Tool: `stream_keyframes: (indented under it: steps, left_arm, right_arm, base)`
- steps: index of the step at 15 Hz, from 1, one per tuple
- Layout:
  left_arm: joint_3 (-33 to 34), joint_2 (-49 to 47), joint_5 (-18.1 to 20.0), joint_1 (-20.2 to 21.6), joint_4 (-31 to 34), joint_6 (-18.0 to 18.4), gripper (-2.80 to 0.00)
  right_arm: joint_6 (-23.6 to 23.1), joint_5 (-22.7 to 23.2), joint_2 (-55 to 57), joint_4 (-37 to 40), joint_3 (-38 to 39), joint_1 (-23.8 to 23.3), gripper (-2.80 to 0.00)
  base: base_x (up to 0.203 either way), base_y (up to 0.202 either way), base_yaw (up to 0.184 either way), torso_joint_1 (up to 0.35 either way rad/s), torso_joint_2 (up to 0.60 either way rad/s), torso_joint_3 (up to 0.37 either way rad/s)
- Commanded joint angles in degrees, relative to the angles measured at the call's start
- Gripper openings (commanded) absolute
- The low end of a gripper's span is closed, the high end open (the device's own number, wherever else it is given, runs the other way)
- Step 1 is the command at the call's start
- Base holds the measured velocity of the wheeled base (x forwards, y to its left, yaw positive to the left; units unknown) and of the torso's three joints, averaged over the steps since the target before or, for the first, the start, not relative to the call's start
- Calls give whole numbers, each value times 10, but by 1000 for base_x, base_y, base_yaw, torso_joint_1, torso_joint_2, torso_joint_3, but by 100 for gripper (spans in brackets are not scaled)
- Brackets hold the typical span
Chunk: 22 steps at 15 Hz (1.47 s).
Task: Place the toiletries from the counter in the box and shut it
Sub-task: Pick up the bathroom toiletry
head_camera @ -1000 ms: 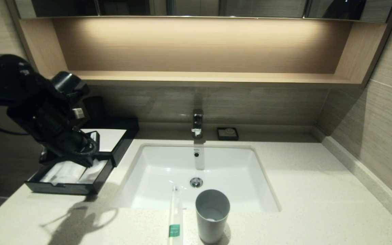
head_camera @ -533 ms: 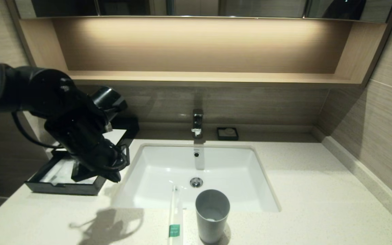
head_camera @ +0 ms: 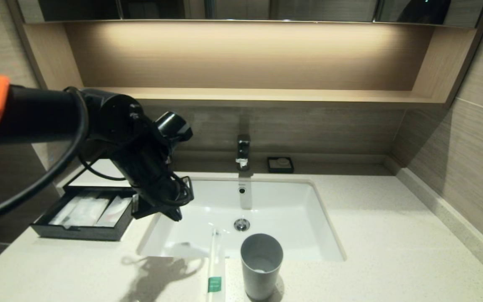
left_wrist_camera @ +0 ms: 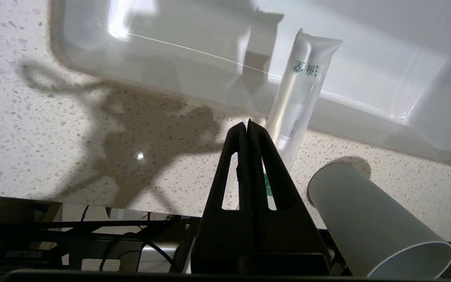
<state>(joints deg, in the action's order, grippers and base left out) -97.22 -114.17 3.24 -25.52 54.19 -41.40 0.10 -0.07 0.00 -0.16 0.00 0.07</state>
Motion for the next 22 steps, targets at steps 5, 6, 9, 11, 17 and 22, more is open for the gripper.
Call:
stream_keyframes:
  steps: [5, 6, 9, 11, 17, 22]
  left_arm:
    - [-94, -87, 0, -18, 8, -36, -280]
    - [-103, -96, 0, -21, 10, -36, -280]
    - [-122, -124, 4, -31, 11, -36, -280]
    - [-123, -132, 6, -38, 10, -36, -280]
    - [-126, -135, 16, -48, 9, -34, 0]
    - [-126, -143, 20, -56, 10, -35, 0]
  right_arm:
    - [0, 0, -1, 0, 1, 0, -280]
    - [0, 0, -1, 0, 1, 0, -280]
    - [0, 0, -1, 0, 1, 0, -280]
    - [0, 0, -1, 0, 1, 0, -280]
    - [0, 0, -1, 0, 1, 0, -280]
    - [0, 0, -1, 0, 1, 0, -280]
  base:
    - [0, 0, 0, 0, 0, 0]
    - [0, 0, 0, 0, 0, 0]
    - [0, 0, 0, 0, 0, 0]
    - [0, 0, 0, 0, 0, 0]
    - [0, 0, 0, 0, 0, 0]
    - [0, 0, 0, 0, 0, 0]
